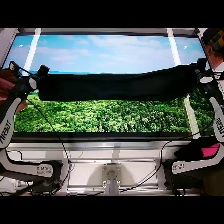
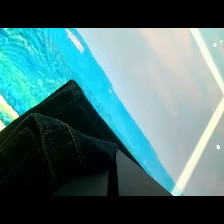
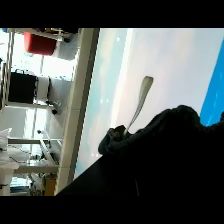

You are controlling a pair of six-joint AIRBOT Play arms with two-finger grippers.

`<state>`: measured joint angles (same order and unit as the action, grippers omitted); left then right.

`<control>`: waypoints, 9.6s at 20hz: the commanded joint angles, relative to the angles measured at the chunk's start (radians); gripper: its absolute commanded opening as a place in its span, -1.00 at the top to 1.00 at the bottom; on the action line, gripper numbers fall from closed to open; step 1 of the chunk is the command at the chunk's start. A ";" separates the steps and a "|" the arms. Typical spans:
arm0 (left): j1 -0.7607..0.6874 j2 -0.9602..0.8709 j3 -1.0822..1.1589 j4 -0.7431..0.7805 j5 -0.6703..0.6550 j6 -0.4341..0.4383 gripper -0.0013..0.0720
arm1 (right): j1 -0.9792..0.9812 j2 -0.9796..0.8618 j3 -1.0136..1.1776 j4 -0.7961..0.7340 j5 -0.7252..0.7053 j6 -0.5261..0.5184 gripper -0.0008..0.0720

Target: Fold the clothes and pants, and hang the long-sleeved shirts on hangers.

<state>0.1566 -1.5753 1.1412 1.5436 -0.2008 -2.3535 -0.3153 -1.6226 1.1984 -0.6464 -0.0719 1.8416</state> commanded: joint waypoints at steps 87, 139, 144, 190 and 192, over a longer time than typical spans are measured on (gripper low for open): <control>0.232 -0.106 0.502 -0.894 -1.084 1.320 0.89 | 0.337 0.137 0.239 -0.428 0.565 -0.706 0.87; -0.615 -0.282 0.501 -1.252 -0.551 1.209 -0.95 | 0.298 -0.085 0.552 -0.457 1.206 -0.316 0.87; -0.530 -0.270 0.501 -1.336 -0.716 1.210 -0.93 | 0.297 -0.085 0.552 -0.459 1.218 -0.316 0.87; -0.217 -0.346 0.500 -1.006 -1.134 1.275 0.90 | 0.421 -0.085 0.552 -0.518 1.240 -0.451 0.87; -0.186 -0.219 0.500 -0.879 -1.148 1.230 0.90 | 0.421 -0.085 0.552 -0.565 1.249 -0.460 0.87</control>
<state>-0.0624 -1.9194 1.6405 0.5350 -1.3010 -1.0790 0.1066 -1.7088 1.7504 -1.1542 1.1606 1.3903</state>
